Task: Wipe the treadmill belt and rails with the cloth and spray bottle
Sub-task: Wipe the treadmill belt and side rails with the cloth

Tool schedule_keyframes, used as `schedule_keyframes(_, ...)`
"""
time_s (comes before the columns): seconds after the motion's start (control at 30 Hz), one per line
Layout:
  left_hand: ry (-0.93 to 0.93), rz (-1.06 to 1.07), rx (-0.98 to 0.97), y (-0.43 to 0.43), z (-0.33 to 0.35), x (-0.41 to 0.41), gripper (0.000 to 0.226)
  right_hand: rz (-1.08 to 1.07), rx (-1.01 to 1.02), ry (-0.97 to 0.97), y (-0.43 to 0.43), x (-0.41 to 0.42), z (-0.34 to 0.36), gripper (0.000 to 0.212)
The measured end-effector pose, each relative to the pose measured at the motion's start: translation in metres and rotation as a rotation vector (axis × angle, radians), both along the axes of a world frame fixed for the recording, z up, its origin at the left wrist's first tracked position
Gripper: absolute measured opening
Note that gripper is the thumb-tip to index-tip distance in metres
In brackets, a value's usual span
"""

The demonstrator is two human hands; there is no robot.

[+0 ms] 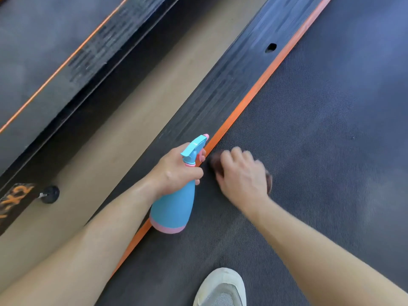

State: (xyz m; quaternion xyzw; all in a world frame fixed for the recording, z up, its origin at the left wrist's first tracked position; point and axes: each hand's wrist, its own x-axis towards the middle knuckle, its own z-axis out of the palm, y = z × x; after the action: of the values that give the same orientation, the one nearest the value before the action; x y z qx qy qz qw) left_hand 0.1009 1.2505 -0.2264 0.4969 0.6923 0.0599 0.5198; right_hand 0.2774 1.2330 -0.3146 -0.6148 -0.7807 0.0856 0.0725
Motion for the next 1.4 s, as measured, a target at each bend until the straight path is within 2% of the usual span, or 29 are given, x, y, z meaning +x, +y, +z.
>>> schedule_keyframes(0.07, 0.003, -0.03, -0.004, -0.001, 0.0, 0.006, 0.061, 0.189, -0.042, -0.007, -0.033, 0.012, -0.005, 0.033)
schedule_keyframes(0.13, 0.002, -0.045, -0.025, -0.004, 0.001, 0.014, 0.055, 0.209, -0.004, -0.044, -0.022, 0.04, -0.006, 0.034)
schedule_keyframes(0.2, -0.017, -0.033, -0.045, -0.007, 0.002, 0.022, 0.05, 0.018, 0.054, -0.094, 0.01, 0.071, -0.006, 0.036)
schedule_keyframes(0.27, -0.022, -0.047, -0.043, -0.01, 0.002, 0.03, 0.054, -0.177, 0.043, -0.097, 0.041, 0.098, -0.004, 0.039)
schedule_keyframes(0.37, -0.042, -0.091, -0.056, -0.011, 0.003, 0.044, 0.065, -0.29, 0.041, -0.049, 0.02, 0.098, -0.003, 0.04)
schedule_keyframes(0.43, -0.035, -0.125, -0.052, -0.011, 0.003, 0.054, 0.068, -0.209, 0.042, -0.029, -0.032, 0.086, -0.004, 0.035)
schedule_keyframes(0.5, -0.02, -0.158, -0.044, -0.009, 0.004, 0.065, 0.068, -0.013, 0.009, -0.01, -0.081, 0.083, -0.006, 0.034)
schedule_keyframes(0.57, -0.006, -0.181, -0.047, -0.008, 0.005, 0.073, 0.066, 0.122, 0.003, -0.046, -0.088, 0.1, -0.011, 0.035)
schedule_keyframes(0.63, 0.0, -0.194, -0.052, -0.007, 0.004, 0.079, 0.063, 0.006, 0.054, -0.082, -0.054, 0.127, -0.012, 0.038)
schedule_keyframes(0.73, -0.012, -0.222, -0.053, -0.01, 0.003, 0.085, 0.065, -0.33, 0.063, -0.092, 0.005, 0.17, -0.009, 0.044)
schedule_keyframes(0.8, -0.008, -0.248, -0.061, -0.011, 0.003, 0.09, 0.067, -0.432, 0.062, -0.048, 0.001, 0.181, -0.01, 0.044)
schedule_keyframes(0.9, 0.009, -0.298, -0.078, -0.01, 0.003, 0.108, 0.065, -0.421, 0.073, -0.031, -0.072, 0.162, -0.011, 0.038)
schedule_keyframes(0.97, 0.0, -0.328, -0.079, -0.007, 0.002, 0.126, 0.056, -0.263, 0.052, -0.027, -0.121, 0.158, -0.016, 0.034)
schedule_keyframes(1.03, -0.023, -0.354, -0.078, -0.007, 0.003, 0.148, 0.044, -0.186, 0.073, -0.046, -0.131, 0.178, -0.021, 0.034)
schedule_keyframes(1.13, -0.043, -0.416, -0.064, -0.006, 0.002, 0.173, 0.049, -0.422, 0.104, -0.084, -0.086, 0.229, -0.019, 0.04)
schedule_keyframes(1.23, -0.065, -0.474, -0.054, -0.004, -0.001, 0.191, 0.053, -0.661, 0.013, -0.058, -0.035, 0.271, -0.01, 0.049)
schedule_keyframes(1.33, -0.017, -0.524, -0.044, -0.003, -0.002, 0.206, 0.039, -0.711, 0.03, -0.057, -0.044, 0.265, -0.009, 0.047)
schedule_keyframes(1.4, 0.004, -0.541, -0.04, -0.003, -0.002, 0.216, 0.039, -0.647, 0.039, -0.064, -0.087, 0.24, -0.01, 0.041)
